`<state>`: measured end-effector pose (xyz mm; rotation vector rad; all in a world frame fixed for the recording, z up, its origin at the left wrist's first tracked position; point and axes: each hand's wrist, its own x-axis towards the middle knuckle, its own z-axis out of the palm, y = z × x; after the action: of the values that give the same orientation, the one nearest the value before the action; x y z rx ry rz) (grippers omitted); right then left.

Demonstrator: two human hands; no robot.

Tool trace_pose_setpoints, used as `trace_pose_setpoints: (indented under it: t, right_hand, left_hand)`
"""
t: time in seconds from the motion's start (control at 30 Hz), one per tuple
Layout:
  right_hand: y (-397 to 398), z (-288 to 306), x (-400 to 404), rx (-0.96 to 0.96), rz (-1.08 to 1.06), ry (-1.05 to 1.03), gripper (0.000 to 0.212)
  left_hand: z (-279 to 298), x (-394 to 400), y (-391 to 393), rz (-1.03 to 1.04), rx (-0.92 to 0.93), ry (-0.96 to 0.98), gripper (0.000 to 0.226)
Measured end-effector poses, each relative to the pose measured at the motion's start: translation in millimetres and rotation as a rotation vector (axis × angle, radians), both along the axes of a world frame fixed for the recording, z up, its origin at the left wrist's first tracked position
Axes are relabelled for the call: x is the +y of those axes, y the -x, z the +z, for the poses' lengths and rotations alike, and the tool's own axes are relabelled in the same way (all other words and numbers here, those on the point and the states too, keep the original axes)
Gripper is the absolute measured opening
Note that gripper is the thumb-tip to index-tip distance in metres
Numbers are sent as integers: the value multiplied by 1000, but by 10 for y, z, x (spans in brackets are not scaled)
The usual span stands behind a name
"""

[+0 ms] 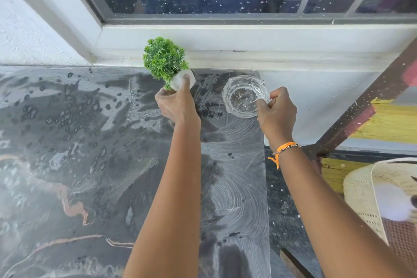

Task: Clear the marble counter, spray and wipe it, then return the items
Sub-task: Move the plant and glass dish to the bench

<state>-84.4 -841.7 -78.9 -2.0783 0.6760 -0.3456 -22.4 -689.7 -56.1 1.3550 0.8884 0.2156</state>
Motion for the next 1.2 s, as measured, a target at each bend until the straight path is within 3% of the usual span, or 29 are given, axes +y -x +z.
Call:
trace_pose_setpoints:
  t: [0.3, 0.6, 0.67, 0.9, 1.2]
  right_hand:
    - [1398, -66, -428, -58, -117, -207, 13]
    - [3347, -130, -1646, 7, -358, -85, 15]
    - [3685, -182, -1853, 38, -412, -90, 17]
    - [5137, -453, -2917, 195, -583, -72, 14]
    - [5832, -1176, -3679, 325, -737, -160, 13]
  left_hand:
    - [-66, -498, 1440, -285, -17, 14, 21]
    - [-71, -1741, 3319, -814, 89, -274, 38]
    - [-123, -1922, 3608, -882, 59, -305, 24]
    - [-295, -2890, 4779, -1205, 142, -307, 39]
    - [-923, -3884, 5432, -1376, 159, -426, 45]
